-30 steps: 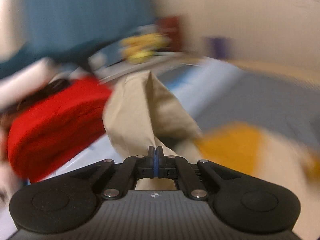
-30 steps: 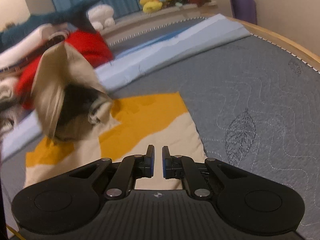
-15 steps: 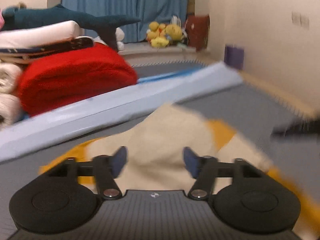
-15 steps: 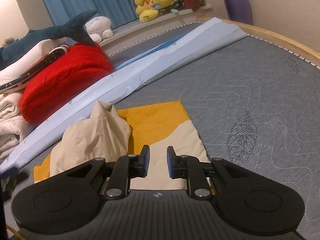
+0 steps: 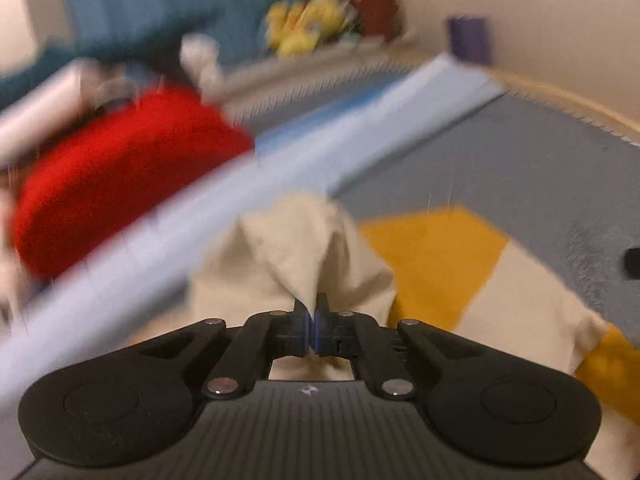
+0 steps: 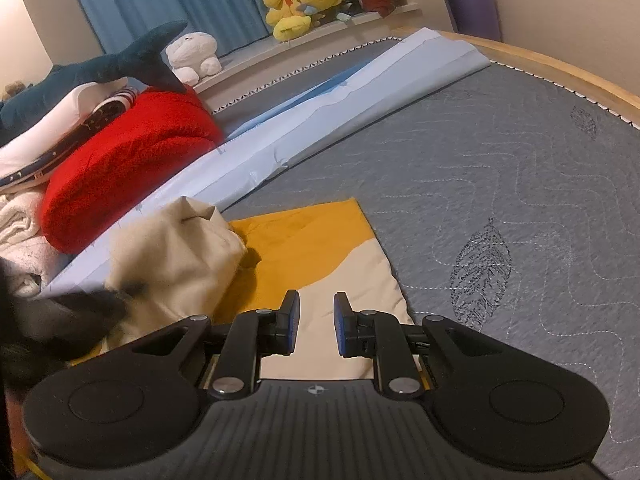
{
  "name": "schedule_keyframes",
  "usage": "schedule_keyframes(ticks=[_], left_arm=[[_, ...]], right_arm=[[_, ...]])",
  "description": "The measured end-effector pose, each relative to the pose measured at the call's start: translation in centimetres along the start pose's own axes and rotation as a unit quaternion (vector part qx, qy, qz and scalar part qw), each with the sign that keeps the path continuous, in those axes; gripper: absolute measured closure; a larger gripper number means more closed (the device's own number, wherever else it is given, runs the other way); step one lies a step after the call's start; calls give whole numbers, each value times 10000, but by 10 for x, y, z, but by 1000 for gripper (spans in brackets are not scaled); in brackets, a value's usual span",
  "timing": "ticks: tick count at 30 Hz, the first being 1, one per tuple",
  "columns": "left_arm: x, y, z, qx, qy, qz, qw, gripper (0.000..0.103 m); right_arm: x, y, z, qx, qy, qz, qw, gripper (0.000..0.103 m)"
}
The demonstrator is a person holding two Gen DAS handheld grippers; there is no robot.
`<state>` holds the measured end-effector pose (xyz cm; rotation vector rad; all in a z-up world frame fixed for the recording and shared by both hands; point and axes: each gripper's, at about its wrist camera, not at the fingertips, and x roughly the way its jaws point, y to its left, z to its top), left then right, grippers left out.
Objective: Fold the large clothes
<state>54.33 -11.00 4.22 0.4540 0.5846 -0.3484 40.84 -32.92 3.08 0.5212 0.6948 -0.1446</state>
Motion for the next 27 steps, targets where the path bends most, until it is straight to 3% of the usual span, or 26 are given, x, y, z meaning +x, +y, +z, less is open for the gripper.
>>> schedule_keyframes(ticks=[2, 4, 7, 9, 11, 13, 14, 15, 16, 19, 20, 22, 23, 24, 25, 27], left_arm=[[-33, 5, 2, 546, -187, -445, 9973, 101], [-64, -6, -13, 1151, -300, -820, 9895, 101], [-88, -55, -79, 1982, -155, -1344, 9708, 101], [-75, -88, -126, 2101, 135, -1406, 9674, 99], [-62, -109, -161, 1906, 358, -1552, 9686, 93], [-62, -110, -175, 1534, 321, -1462, 9768, 89], [-66, -108, -175, 1317, 254, -1436, 9805, 81], [-71, -102, -171, 1126, 192, -1455, 9827, 66], [-80, -97, -167, 969, 131, -1498, 9839, 60], [-112, -66, -155, 359, -95, -1478, 9883, 48], [-117, -48, -153, -49, -166, -1369, 9904, 42], [-117, -9, -154, -1063, -210, -1174, 9871, 40], [-110, 15, -159, -1770, -196, -1090, 9780, 40], [-102, 35, -166, -2452, -164, -1047, 9637, 40], [-90, 53, -175, -3089, -104, -1055, 9452, 40], [-68, 84, -192, -4226, 172, -1036, 9002, 40]], right_arm=[[0, 0, 2, 63, -21, 73, 10000, 84], [-1, 2, 3, 97, -49, 198, 9997, 84], [-1, 7, 3, 120, -100, 586, 9982, 84], [0, 11, 1, 155, -54, 954, 9953, 82], [4, 16, -2, 153, 32, 1243, 9921, 74], [14, 22, -9, 113, 246, 1475, 9887, 59], [20, 25, -14, 102, 408, 1557, 9869, 54], [29, 28, -21, 72, 611, 1598, 9852, 53], [36, 32, -27, 22, 769, 1570, 9846, 53], [53, 43, -45, -196, 1014, 1330, 9857, 53], [56, 45, -48, -213, 1057, 1285, 9858, 53], [60, 50, -52, -193, 1106, 1313, 9850, 54], [61, 52, -53, -190, 1096, 1329, 9849, 54], [60, 54, -54, -201, 1071, 1342, 9849, 54], [60, 55, -55, -204, 1047, 1359, 9850, 53], [62, 58, -55, -172, 1023, 1413, 9845, 53]])
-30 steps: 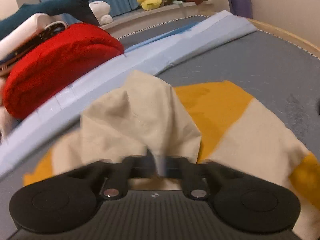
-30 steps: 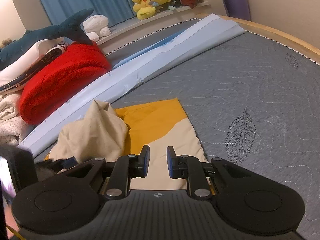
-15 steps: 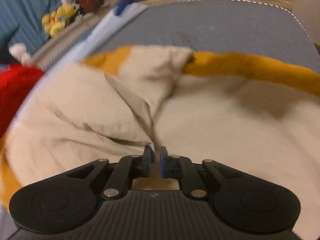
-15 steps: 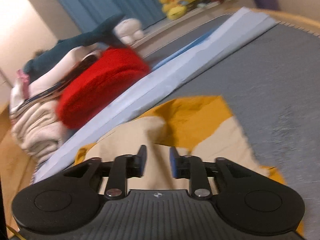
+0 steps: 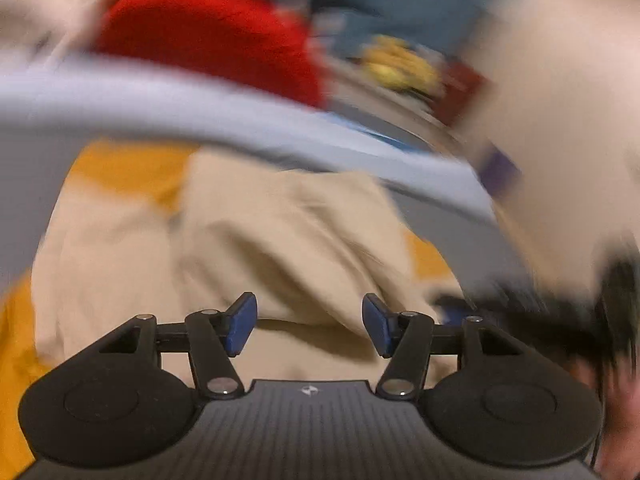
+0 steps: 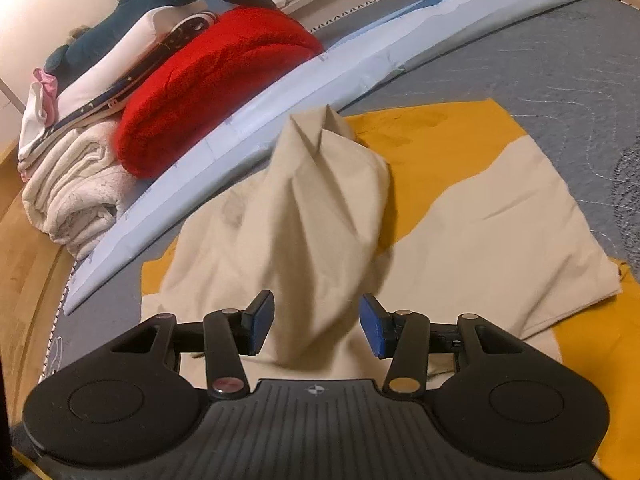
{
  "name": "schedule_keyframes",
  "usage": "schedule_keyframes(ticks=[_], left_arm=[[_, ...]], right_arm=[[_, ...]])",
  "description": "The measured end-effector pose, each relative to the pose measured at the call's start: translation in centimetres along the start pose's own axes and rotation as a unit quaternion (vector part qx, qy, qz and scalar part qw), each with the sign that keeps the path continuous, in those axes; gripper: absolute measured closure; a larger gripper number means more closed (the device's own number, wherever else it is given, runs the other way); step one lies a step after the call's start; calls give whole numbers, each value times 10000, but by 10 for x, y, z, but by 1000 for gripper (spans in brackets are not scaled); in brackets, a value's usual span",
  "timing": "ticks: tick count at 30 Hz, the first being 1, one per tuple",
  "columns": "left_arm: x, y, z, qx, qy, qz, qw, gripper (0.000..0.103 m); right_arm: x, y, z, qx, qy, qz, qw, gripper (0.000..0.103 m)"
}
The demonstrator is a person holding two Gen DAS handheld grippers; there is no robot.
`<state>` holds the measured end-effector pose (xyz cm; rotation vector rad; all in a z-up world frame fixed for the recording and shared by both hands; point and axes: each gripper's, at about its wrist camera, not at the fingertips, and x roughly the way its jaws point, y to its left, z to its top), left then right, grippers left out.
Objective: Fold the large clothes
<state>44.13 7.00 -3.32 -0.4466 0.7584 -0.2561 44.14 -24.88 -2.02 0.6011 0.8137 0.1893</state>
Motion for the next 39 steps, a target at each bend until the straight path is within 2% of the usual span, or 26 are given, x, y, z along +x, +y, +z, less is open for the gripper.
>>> schedule_keyframes(ticks=[2, 4, 8, 9, 10, 11, 13, 14, 15, 16, 17, 18, 20, 21, 22, 24, 25, 26, 27, 28, 29, 31, 32, 33, 36, 39], left_arm=[[10, 24, 11, -922, -23, -223, 9955, 39], [16, 42, 17, -1480, -26, -370, 9883, 34], [38, 48, 17, -2087, 87, -579, 9762, 33], [43, 49, 18, -2072, 130, -598, 9764, 33], [47, 48, 20, -2015, 171, -559, 9777, 33], [50, 49, 20, -1987, 171, -513, 9786, 33], [54, 56, 24, -2002, 119, -510, 9784, 35], [55, 59, 24, -2056, 111, -504, 9773, 42], [54, 62, 26, -2092, 106, -545, 9763, 61], [57, 66, 26, -2086, 96, -625, 9760, 73], [55, 68, 28, -2052, 51, -580, 9770, 93], [49, 69, 30, -2000, -50, -508, 9785, 101], [37, 74, 36, -1945, -321, -463, 9793, 101], [34, 74, 38, -1870, -336, -403, 9810, 101], [35, 74, 37, -1763, -241, -282, 9836, 101], [53, 71, 26, -1582, 294, 102, 9869, 101], [64, 71, 18, -1541, 606, 232, 9859, 100], [73, 71, 11, -1510, 896, 352, 9838, 92], [76, 71, 8, -1479, 1033, 448, 9826, 92], [75, 69, 11, -1461, 1003, 474, 9830, 90], [69, 65, 18, -1408, 876, 480, 9850, 82], [53, 57, 32, -1185, 447, 531, 9905, 64], [46, 54, 37, -1089, 223, 580, 9921, 49], [41, 53, 41, -1046, 62, 619, 9926, 41], [35, 58, 41, -1185, -119, 773, 9899, 39], [37, 69, 30, -1483, -36, 782, 9858, 41]], right_arm=[[2, 1, 0, 50, -47, 131, 9999, 53], [9, 3, 1, 10, -57, 272, 9996, 53], [26, 5, 1, -184, 17, 347, 9992, 54], [32, 7, 0, -231, 51, 317, 9992, 63], [35, 8, 0, -286, 60, 270, 9992, 85], [37, 8, -1, -324, 43, 243, 9992, 95], [33, 8, -4, -197, -104, 332, 9992, 100], [29, 9, -5, -100, -156, 509, 9985, 100], [23, 11, -7, 7, -248, 802, 9965, 101], [18, 13, -10, 105, -334, 1059, 9938, 101], [13, 14, -11, 288, -409, 1346, 9896, 101], [8, 13, -14, 586, -492, 1642, 9835, 101], [3, 8, -21, 1089, -751, 1797, 9748, 101], [4, 3, -26, 1324, -810, 1635, 9743, 102], [10, -1, -32, 1468, -692, 1366, 9772, 102], [30, -11, -44, 1634, -197, 544, 9849, 102], [38, -21, -52, 1857, -16, 192, 9824, 102], [43, -34, -57, 2147, 109, -5, 9766, 102], [47, -42, -58, 2317, 203, -64, 9726, 102], [50, -45, -57, 2363, 273, -22, 9713, 101], [50, -44, -53, 2301, 312, 23, 9727, 100], [45, -35, -41, 1925, 250, 114, 9809, 95], [42, -30, -36, 1722, 189, 99, 9848, 95], [38, -26, -31, 1541, 140, 56, 9879, 91], [25, -15, -14, 997, -195, -16, 9948, 63], [23, -3, -8, 331, -494, -161, 9981, 59]])
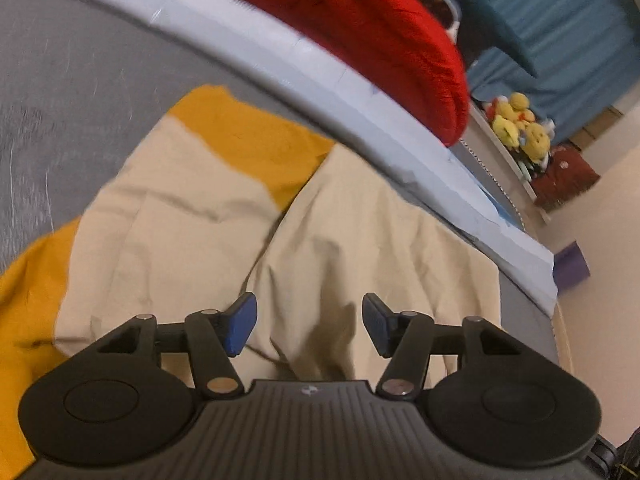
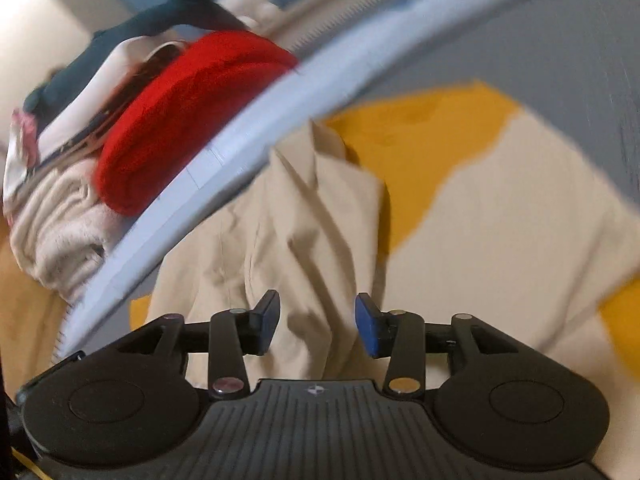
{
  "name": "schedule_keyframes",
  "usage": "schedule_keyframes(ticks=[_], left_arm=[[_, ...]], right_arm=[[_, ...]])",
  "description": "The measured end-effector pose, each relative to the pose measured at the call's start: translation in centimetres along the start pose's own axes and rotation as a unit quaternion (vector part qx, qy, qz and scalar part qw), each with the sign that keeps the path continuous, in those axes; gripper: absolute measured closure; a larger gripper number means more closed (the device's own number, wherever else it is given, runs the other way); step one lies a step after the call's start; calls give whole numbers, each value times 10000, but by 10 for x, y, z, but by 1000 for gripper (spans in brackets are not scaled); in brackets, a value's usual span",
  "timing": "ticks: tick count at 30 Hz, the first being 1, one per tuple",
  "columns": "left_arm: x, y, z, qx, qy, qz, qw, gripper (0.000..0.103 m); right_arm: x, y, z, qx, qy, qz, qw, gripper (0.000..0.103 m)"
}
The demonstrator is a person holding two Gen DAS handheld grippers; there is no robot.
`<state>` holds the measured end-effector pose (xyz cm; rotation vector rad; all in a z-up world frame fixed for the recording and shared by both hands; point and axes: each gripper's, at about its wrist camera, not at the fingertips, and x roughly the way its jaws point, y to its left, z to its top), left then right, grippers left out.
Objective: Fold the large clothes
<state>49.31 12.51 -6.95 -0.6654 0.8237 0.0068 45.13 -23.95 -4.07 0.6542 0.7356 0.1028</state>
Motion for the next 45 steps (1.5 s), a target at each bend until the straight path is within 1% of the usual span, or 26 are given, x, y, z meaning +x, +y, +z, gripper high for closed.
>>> schedule_keyframes(ticks=[1, 2, 3, 4, 5, 6, 9, 11, 13, 15, 17, 20, 22, 23, 24, 26, 27, 28, 30, 31, 35, 37, 39, 40, 42, 45], left_arm=[[0, 0, 0, 5, 3, -5, 10000, 43], [1, 0, -1, 67, 7, -8, 10000, 50], [1, -1, -2, 126, 26, -52, 9999, 73], [3, -2, -2, 173, 71, -106, 9998, 84], [5, -1, -2, 203, 110, -164, 9996, 103], [4, 0, -1, 221, 101, -187, 9995, 103], [4, -3, 2, 379, -67, 10, 9993, 103], [10, -3, 3, 410, 84, 186, 9990, 103], [16, -2, 1, 413, 323, 359, 9980, 103], [7, -13, 0, 698, -29, 554, 9960, 101], [-8, -34, -1, 1304, -617, 631, 9875, 94], [-23, -58, -8, 1843, -1079, 121, 9769, 89], [-16, -63, -17, 2011, -904, -228, 9751, 76], [-8, -63, -22, 2048, -729, -222, 9758, 69], [0, -61, -27, 2067, -540, -106, 9768, 67], [31, -51, -39, 2116, 251, 515, 9757, 66], [41, -48, -43, 2138, 560, 686, 9728, 66], [45, -44, -47, 2184, 651, 721, 9710, 66], [38, -52, -45, 2254, 579, 750, 9696, 64], [31, -57, -43, 2276, 487, 702, 9700, 63], [7, -71, -40, 2383, -128, 553, 9695, 61], [4, -68, -42, 2427, -382, 624, 9673, 61], [14, -57, -44, 2375, -268, 926, 9666, 61], [26, -48, -44, 2266, 10, 1113, 9676, 61], [39, -30, -46, 1978, 470, 1360, 9696, 64], [23, -32, -36, 1848, 294, 1214, 9748, 61]], right_arm=[[4, 1, 2, -126, -19, 19, 9999, 59], [7, 2, 3, -198, 10, 40, 9998, 59], [13, 2, 4, -259, 58, 23, 9996, 60], [16, 2, 3, -302, 94, 4, 9995, 73], [20, 0, 2, -326, 110, 6, 9994, 90], [20, -3, 2, -281, 53, -27, 9996, 103], [6, -15, 5, 315, -562, -335, 9974, 103], [9, -24, 5, 517, -466, -647, 9955, 103], [20, -33, 2, 666, -97, -680, 9954, 103], [29, -30, 0, 523, 271, -698, 9958, 97], [22, -22, 0, 310, 77, -910, 9953, 84], [2, -7, 1, -80, -523, -1155, 9919, 82], [-12, 5, 0, -400, -1011, -1036, 9887, 82], [-14, 10, 0, -546, -1092, -775, 9895, 82], [-12, 14, 0, -672, -985, -430, 9919, 81], [3, 12, -3, -699, -394, -117, 9967, 80], [15, 8, -6, -656, -32, -310, 9974, 81], [25, 1, -9, -585, 270, -572, 9963, 81], [35, -12, -15, -423, 607, -1100, 9912, 80], [33, -13, -14, -405, 549, -1117, 9914, 79], [12, 7, -11, -893, -89, -1196, 9888, 76], [3, 10, -15, -864, -283, -953, 9913, 74], [10, 11, -20, -872, -82, -669, 9939, 70], [17, 11, -23, -890, 122, -708, 9934, 70], [36, 6, -31, -910, 577, -1189, 9870, 70], [31, 5, -25, -716, 503, -1180, 9892, 70]])
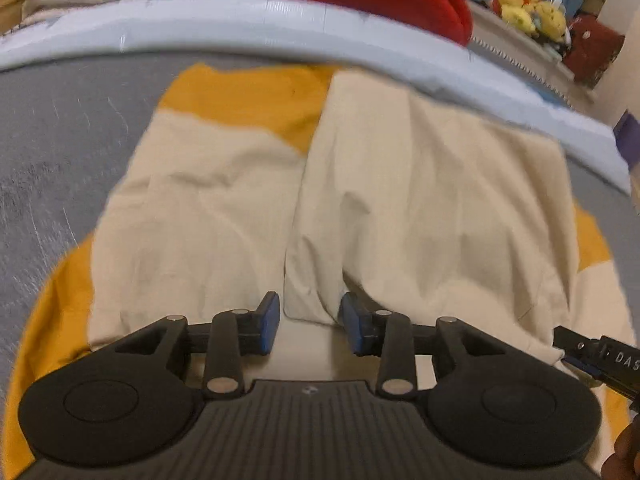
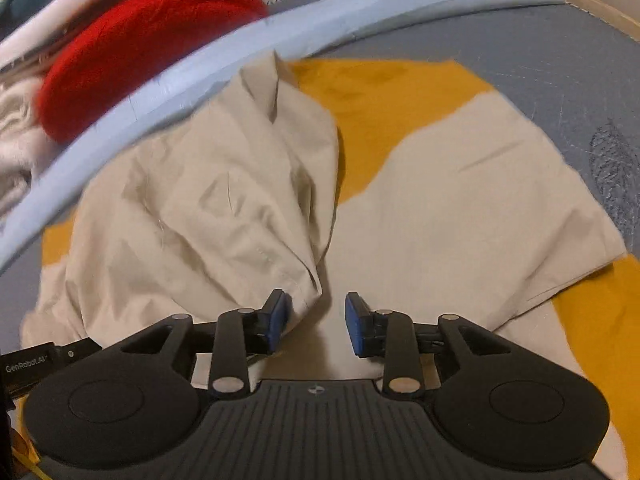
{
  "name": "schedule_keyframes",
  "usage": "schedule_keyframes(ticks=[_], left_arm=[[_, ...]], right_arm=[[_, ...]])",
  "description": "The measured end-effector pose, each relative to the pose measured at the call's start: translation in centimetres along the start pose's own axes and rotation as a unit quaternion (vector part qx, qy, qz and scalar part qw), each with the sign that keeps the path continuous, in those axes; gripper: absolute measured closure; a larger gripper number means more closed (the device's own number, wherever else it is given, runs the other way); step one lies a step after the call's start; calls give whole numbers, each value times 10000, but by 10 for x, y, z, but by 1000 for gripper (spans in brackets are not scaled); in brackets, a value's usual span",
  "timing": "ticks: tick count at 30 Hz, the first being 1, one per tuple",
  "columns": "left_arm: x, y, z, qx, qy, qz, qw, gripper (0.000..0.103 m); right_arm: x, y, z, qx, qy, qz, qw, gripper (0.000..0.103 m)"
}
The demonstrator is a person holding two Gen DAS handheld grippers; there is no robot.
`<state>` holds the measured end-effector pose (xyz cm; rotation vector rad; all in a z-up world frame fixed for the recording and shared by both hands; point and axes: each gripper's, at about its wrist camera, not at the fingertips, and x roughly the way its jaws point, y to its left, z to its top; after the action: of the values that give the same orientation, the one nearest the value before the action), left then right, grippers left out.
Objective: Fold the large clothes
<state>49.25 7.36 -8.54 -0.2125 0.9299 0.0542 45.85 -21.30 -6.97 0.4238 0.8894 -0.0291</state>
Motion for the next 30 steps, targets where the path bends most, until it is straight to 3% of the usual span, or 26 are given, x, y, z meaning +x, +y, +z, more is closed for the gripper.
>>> schedule_keyframes(ticks=[3, 9, 15, 18, 22, 24, 26, 30], left_arm=[[-23, -3, 10, 64, -461, -35, 9989, 57], [-65, 0, 19, 10, -1195, -72, 9928, 57], [-130, -5, 13, 261, -1995, -14, 9796, 57], [-173, -3, 6, 412, -2230, -336, 9734, 57], [-253, 5, -27, 757, -2565, -425, 9626, 57], [-292, 16, -52, 730, -2662, -489, 9599, 57], [-331, 25, -80, 778, -2730, -511, 9575, 57], [-400, 42, -149, 814, -3042, -382, 9484, 66]], right_arm=[[-28, 9, 10, -380, -671, -36, 9970, 68], [-78, -2, 26, -562, -1820, 29, 9817, 68], [-137, -17, 28, -608, -2436, 241, 9677, 68], [-186, -20, 25, -710, -2708, 431, 9590, 68], [-287, -32, 2, -756, -3317, 486, 9391, 68], [-332, -48, -19, -673, -3396, 447, 9371, 68], [-372, -64, -39, -674, -3438, 402, 9358, 68], [-463, -104, -94, -881, -3894, 84, 9168, 71]])
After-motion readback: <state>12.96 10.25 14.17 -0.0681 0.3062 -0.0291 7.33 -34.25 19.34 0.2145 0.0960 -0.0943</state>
